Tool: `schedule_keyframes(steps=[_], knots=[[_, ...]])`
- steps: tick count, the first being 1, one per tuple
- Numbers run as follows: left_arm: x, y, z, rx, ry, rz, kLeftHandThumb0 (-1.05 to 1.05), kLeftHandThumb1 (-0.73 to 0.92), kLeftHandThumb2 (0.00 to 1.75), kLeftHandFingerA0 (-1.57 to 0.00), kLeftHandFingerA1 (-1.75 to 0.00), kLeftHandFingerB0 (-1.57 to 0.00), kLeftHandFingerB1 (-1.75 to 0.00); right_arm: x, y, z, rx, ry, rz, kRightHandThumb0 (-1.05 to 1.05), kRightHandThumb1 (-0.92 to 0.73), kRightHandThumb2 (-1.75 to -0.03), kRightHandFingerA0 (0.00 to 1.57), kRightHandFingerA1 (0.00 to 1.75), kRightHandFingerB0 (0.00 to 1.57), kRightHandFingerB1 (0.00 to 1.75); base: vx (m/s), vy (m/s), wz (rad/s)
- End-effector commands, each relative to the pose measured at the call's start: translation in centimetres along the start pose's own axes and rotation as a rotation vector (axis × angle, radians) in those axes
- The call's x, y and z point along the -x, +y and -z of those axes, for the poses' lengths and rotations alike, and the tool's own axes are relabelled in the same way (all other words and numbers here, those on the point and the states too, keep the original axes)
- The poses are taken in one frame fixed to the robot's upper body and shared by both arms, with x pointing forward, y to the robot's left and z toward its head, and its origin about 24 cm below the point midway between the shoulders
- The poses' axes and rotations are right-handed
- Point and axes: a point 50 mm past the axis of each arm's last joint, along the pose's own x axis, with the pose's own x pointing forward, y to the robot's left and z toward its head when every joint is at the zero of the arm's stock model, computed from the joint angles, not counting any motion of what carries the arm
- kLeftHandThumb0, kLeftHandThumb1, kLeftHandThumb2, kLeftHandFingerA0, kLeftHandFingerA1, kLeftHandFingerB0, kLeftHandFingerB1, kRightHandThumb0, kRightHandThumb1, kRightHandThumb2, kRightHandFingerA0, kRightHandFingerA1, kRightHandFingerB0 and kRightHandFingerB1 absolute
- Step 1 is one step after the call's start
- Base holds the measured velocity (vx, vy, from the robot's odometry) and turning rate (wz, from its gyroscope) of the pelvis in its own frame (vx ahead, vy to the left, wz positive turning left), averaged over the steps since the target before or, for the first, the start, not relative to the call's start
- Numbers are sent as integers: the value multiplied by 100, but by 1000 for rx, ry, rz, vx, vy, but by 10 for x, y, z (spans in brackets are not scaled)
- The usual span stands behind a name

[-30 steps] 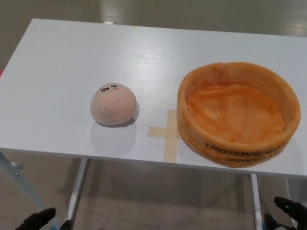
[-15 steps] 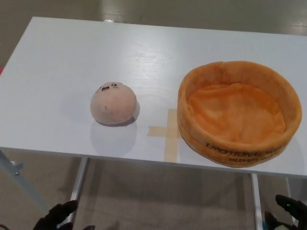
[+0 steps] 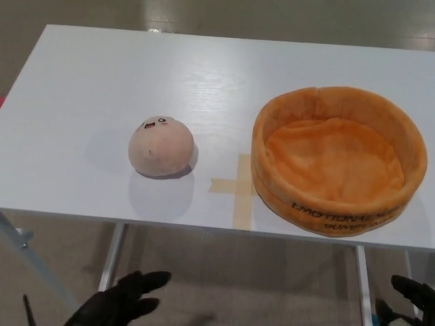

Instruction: Use the left hand to pick up the pink round toy on the left and place it inside the orange plate on the desk.

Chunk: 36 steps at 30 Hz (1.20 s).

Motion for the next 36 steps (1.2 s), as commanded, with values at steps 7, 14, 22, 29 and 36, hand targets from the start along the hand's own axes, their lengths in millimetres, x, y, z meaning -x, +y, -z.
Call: schedule_keyframes(steps=[7, 14, 22, 29, 36], knots=[[44, -46, -85, -98, -264, 734, -35, 63, 60, -39, -36, -36, -33, 0, 0, -1, -17, -13, 20, -24, -58, -59, 55, 77, 50, 51, 0, 0, 0], [59, -37, -138, -134, -494, 691, -36, 60, 58, -35, -33, -38, -32, 0, 0, -3, -19, -16, 22, -22, -57, -60, 57, 78, 51, 51, 0, 0, 0], [50, 0, -196, -435, -796, 240, -20, 54, 56, -10, -30, -20, -29, 0, 2, -2, -25, -8, 22, -24, -57, -60, 57, 75, 51, 51, 0, 0, 1], [-3, 43, -222, -812, -702, -92, -19, 41, 66, 0, -4, -4, -27, 1, 1, 2, -6, -1, 17, -23, -58, -59, 57, 75, 51, 51, 0, 0, 0], [-59, 77, -235, -1023, -535, -285, -34, 24, 61, 0, -8, -1, -23, 2, 3, 1, -1, -3, 16, -22, -58, -60, 58, 77, 53, 53, 0, 0, 0]])
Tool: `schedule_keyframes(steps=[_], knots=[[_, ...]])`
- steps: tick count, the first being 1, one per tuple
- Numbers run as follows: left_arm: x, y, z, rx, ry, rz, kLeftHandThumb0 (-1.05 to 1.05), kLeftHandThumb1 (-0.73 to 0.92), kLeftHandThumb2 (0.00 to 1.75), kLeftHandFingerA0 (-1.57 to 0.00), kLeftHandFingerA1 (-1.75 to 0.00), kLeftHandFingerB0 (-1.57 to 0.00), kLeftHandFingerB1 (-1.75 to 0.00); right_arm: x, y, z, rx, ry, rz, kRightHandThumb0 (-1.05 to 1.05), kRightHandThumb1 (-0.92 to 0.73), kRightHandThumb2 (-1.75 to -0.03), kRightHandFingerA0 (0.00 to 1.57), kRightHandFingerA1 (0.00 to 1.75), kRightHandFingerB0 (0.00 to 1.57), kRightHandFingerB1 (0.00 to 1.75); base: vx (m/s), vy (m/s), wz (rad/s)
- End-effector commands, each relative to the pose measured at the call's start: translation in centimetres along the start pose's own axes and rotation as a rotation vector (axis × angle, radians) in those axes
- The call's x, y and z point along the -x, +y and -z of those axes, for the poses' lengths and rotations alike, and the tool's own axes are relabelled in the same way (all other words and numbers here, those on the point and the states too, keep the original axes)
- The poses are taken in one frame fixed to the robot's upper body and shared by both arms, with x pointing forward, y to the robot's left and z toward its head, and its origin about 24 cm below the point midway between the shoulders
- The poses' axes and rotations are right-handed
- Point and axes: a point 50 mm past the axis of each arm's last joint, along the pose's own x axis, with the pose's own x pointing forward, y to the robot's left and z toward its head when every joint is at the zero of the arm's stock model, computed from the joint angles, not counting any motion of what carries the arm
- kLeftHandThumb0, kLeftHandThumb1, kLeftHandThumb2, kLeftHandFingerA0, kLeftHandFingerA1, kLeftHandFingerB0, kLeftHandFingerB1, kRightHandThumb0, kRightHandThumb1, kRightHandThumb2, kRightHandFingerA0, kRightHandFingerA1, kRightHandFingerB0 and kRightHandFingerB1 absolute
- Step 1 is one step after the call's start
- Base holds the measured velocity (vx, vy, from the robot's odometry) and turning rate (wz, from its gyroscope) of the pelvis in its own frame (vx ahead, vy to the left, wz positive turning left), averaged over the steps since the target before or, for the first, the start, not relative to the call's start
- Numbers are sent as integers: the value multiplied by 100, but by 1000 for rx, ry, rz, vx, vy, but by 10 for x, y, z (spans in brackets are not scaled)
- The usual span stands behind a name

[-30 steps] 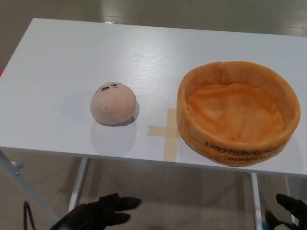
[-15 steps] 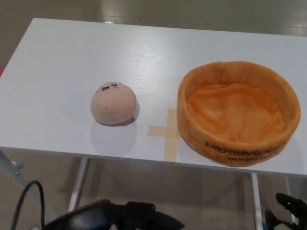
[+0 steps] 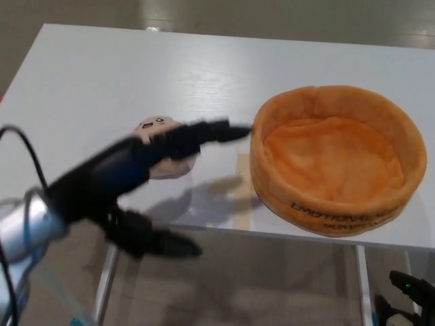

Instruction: Use the left hand to pick up the pink round toy on the left and place it inside the orange plate on the desk.

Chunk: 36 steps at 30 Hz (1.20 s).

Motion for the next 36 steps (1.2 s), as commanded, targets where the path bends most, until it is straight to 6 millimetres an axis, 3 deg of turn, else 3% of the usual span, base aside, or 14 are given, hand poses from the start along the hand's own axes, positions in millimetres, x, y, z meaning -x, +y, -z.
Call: schedule_keyframes(steps=[1, 6, 19, 22, 23, 24, 27, 28, 31, 32, 33, 34, 35, 36], knots=[[-52, 33, 50, -530, 250, -126, -38, 25, 59, 0, -1, -3, -18, 3, 0, 6, 2, 6, 15, -21, -57, -60, 58, 78, 54, 54, 0, 0, 0], [-62, 37, 71, -626, 336, -125, -58, 35, 67, 0, 0, -9, -23, 3, 0, 7, -1, 11, 3, -25, -58, -59, 56, 76, 53, 53, 0, 0, 0], [-64, 36, 112, -824, 598, -21, -63, 39, 72, 0, 0, -3, -18, 4, 1, 9, -16, 30, -12, -24, -57, -60, 56, 80, 58, 58, 0, 0, 0], [-61, 32, 116, -825, 599, -23, -50, 33, 71, 0, -14, -6, -31, 3, 1, 9, -19, 32, -12, -24, -57, -58, 56, 79, 60, 57, 0, 0, 0], [-61, 30, 118, -822, 602, -23, -50, 33, 71, 0, -14, -6, -31, 3, 1, 9, -22, 34, -13, -24, -57, -58, 56, 79, 60, 57, 0, 0, 0], [-59, 26, 121, -825, 612, -12, -49, 42, 54, 0, -16, -8, -28, 3, 0, 9, -24, 33, -14, -22, -59, -56, 58, 79, 61, 56, 0, 0, 0], [-58, 22, 124, -837, 622, 2, -49, 42, 54, 0, -16, -8, -28, 4, 1, 9, -23, 31, -16, -22, -59, -56, 58, 79, 61, 56, 0, 0, 0], [-56, 20, 126, -840, 626, 3, -50, 33, 70, -4, -20, -5, -40, 4, 1, 9, -24, 32, -17, -24, -57, -60, 57, 74, 62, 58, 0, 0, 0], [-52, 14, 130, -846, 633, 13, -45, 30, 72, 0, -30, -7, -44, 4, 2, 10, -31, 40, -15, -24, -58, -59, 57, 71, 63, 56, 0, 0, 0], [-52, 13, 131, -845, 639, 23, -50, 38, 67, -6, -26, -9, -38, 4, 2, 10, -36, 39, -14, -22, -57, -60, 58, 74, 62, 57, 0, 0, 0], [-52, 12, 132, -846, 644, 28, -26, 40, 92, -6, -50, -6, -49, 4, 2, 9, -35, 38, -13, -21, -55, -62, 59, 77, 62, 57, 0, 0, 0], [-52, 11, 133, -847, 647, 31, -26, 40, 92, -6, -50, -6, -49, 4, 2, 9, -32, 39, -12, -21, -55, -62, 59, 77, 62, 57, 0, 0, 0], [-52, 10, 134, -845, 659, 41, -37, 60, 58, -45, -37, -26, -32, 3, 2, 9, -32, 39, -13, -18, -57, -61, 59, 74, 61, 57, 0, 0, 0], [-52, 10, 135, -843, 669, 50, -37, 60, 58, -45, -37, -26, -32, 3, 2, 9, -34, 38, -15, -18, -57, -61, 59, 74, 61, 57, 0, 0, 0]])
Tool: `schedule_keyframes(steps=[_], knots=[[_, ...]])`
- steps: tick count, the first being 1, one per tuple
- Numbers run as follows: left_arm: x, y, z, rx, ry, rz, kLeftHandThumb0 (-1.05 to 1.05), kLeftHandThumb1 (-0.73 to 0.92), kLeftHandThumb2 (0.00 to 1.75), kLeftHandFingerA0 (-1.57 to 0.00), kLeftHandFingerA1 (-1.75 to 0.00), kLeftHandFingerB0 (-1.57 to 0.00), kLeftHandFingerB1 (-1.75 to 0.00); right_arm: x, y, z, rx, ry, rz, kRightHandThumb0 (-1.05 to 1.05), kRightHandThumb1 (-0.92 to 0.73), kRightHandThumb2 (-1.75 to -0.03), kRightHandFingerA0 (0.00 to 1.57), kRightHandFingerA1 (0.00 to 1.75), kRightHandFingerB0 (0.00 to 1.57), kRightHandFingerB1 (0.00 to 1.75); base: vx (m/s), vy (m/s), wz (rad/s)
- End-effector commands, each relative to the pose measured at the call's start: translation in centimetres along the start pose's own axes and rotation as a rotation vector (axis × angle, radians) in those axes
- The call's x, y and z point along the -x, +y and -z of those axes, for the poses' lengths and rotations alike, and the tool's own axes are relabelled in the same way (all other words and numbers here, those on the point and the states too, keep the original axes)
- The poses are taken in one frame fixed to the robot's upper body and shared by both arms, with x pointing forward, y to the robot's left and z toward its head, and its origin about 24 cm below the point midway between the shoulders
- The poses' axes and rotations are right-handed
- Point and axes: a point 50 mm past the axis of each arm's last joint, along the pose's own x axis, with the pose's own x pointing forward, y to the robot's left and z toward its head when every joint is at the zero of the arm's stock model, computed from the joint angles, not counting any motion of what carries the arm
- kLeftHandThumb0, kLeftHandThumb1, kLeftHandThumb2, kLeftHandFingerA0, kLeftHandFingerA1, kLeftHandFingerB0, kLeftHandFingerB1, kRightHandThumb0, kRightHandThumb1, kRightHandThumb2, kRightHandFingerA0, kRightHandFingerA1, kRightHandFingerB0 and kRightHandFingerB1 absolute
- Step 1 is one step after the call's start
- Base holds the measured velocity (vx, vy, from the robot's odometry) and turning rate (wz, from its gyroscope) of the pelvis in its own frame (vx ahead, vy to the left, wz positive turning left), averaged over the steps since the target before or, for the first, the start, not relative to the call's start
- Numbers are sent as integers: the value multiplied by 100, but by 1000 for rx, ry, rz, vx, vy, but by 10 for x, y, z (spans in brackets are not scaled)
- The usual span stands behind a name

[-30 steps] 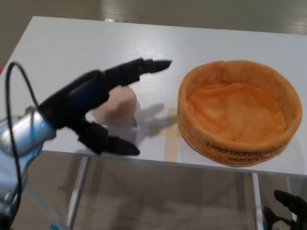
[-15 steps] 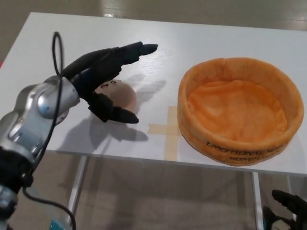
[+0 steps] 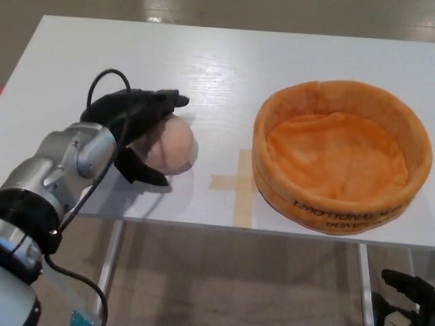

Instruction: Use the left hand to pick up the pink round toy on the left and place it inside the orange plate on the desk.

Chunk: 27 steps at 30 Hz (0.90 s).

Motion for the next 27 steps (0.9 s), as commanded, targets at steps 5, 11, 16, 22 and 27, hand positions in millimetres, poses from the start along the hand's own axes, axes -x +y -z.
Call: schedule_keyframes(steps=[5, 11, 16, 22, 27], knots=[[-5, -9, 0, -159, 7, -144, -31, 77, 67, -86, -138, -86, -53, 4, -1, 11, -47, 47, -1, -17, -59, -58, 58, 73, 62, 55, 0, 0, 0], [-6, -2, -4, -169, -18, -221, -24, 79, 66, -67, -152, -78, -63, 3, 0, 10, -47, 44, -3, -20, -60, -57, 60, 73, 63, 56, 0, 0, 0], [-7, 3, -8, -184, -41, -267, -32, 76, 62, -72, -143, -78, -58, 3, 1, 9, -35, 41, -6, -20, -60, -57, 59, 74, 62, 56, 0, 0, 0], [-8, 21, -15, -167, -101, -380, -28, 66, 62, -78, -147, -82, -52, 3, 1, 10, -43, 47, -4, -21, -61, -57, 59, 77, 62, 56, 0, 0, 0], [-9, 53, -25, -113, -162, -482, -21, 74, 54, -57, -165, -57, -129, 3, 0, 9, -44, 40, -6, -21, -60, -58, 59, 79, 62, 57, 0, 0, 0]])
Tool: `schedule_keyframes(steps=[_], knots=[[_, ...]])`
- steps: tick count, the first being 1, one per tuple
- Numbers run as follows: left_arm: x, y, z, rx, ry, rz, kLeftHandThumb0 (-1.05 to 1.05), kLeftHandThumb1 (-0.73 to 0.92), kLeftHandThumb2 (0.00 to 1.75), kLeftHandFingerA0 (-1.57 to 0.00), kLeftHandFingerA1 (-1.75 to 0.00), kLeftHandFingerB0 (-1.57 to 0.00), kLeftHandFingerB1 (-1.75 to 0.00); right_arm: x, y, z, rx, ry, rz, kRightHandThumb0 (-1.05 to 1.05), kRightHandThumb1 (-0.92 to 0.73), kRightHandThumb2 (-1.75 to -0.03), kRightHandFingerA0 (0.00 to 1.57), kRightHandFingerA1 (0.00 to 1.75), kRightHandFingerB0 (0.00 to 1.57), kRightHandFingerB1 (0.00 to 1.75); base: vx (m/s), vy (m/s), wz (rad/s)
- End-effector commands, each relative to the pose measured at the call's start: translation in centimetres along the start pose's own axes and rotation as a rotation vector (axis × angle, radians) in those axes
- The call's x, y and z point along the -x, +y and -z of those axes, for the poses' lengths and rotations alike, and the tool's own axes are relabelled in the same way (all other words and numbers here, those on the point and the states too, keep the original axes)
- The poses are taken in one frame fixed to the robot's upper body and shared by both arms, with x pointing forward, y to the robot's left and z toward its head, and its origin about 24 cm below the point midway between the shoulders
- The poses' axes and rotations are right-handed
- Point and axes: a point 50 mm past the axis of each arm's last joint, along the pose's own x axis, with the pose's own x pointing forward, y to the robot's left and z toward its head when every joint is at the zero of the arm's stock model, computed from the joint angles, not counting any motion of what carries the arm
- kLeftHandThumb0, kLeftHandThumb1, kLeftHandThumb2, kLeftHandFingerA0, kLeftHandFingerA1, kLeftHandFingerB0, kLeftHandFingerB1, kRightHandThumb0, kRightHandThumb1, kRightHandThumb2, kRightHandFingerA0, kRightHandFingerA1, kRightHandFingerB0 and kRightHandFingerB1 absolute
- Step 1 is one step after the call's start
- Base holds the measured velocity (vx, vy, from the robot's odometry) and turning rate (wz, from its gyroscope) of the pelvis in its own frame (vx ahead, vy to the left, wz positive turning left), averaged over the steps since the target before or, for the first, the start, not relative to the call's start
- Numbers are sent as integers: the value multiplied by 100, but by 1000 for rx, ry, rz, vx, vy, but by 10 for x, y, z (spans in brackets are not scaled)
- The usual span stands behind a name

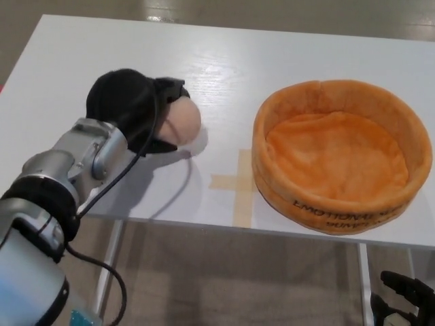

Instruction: Use the left hand to pick up the pink round toy on the left and place it inside the orange plate on the desk.

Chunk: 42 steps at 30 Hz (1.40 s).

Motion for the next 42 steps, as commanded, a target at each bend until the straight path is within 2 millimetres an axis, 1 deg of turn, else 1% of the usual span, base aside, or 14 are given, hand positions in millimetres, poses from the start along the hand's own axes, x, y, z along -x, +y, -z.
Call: schedule_keyframes(steps=[1, 6, 7, 9, 11, 12, 28, 29, 30, 31, 32, 33, 36, 42], knots=[[-19, 48, -15, 73, -106, -198, -25, 73, 63, -68, -158, -75, -89, 2, -1, 5, -10, 18, 2, -21, -60, -57, 60, 78, 62, 58, 0, 0, 0], [-25, 60, -27, 126, -156, -227, -26, 72, 63, -72, -151, -81, -81, 1, -1, 4, -14, 20, 2, -21, -57, -61, 61, 80, 62, 59, 0, 0, 0], [-30, 63, -43, 180, -203, -234, -30, 71, 65, -79, -150, -89, -56, 1, 0, 5, -11, 22, -2, -20, -60, -59, 59, 81, 61, 57, 0, 0, 0], [-34, 64, -61, 223, -255, -243, -23, 70, 64, -75, -154, -86, -78, 2, 1, 6, -11, 24, -5, -21, -60, -57, 59, 81, 62, 56, 0, 0, 0], [-34, 64, -66, 234, -269, -244, -23, 70, 64, -75, -154, -86, -78, 3, 1, 7, -11, 26, -7, -21, -60, -57, 59, 81, 62, 56, 0, 0, 0], [-36, 63, -76, 254, -289, -229, -28, 67, 63, -77, -150, -89, -56, 3, 1, 7, -13, 27, -6, -21, -59, -60, 60, 83, 62, 58, 0, 0, 0], [-41, 28, -182, 327, -479, -47, -22, 60, 58, -86, -130, -87, -56, 2, 3, 7, 3, 36, -14, -24, -61, -57, 66, 82, 66, 55, 0, 0, 0], [-40, 25, -184, 331, -481, -40, -21, 55, 56, -86, -88, -69, -46, 2, 3, 7, -1, 36, -16, -24, -61, -57, 65, 86, 66, 57, 0, 0, 0], [-39, 23, -185, 336, -483, -35, -21, 55, 56, -86, -88, -69, -46, 2, 3, 7, -5, 36, -19, -24, -61, -57, 65, 86, 66, 57, 0, 0, 0], [-41, 18, -186, 298, -457, 75, -57, 40, 67, -25, -43, -17, -36, 2, 3, 7, -3, 35, -20, -27, -62, -57, 67, 90, 66, 57, 0, 0, 0], [-42, 16, -187, 288, -448, 106, -57, 40, 67, -25, -43, -17, -36, 2, 3, 7, -2, 35, -20, -27, -62, -57, 67, 90, 66, 57, 0, 0, 0], [-42, 12, -187, 269, -438, 184, -66, 38, 82, 0, -24, -4, -20, 3, 4, 7, -8, 35, -16, -27, -61, -57, 70, 94, 67, 57, 0, 0, 0], [-42, 8, -187, 263, -428, 232, -81, 44, 88, 0, -4, 0, 0, 2, 5, 6, -11, 35, -13, -23, -59, -56, 66, 86, 68, 57, 0, 0, 0], [-42, 5, -187, 263, -409, 300, -84, 44, 90, 0, -6, 0, 0, 2, 4, 6, -15, 32, -19, -24, -60, -57, 64, 84, 66, 57, 0, 0, 0]])
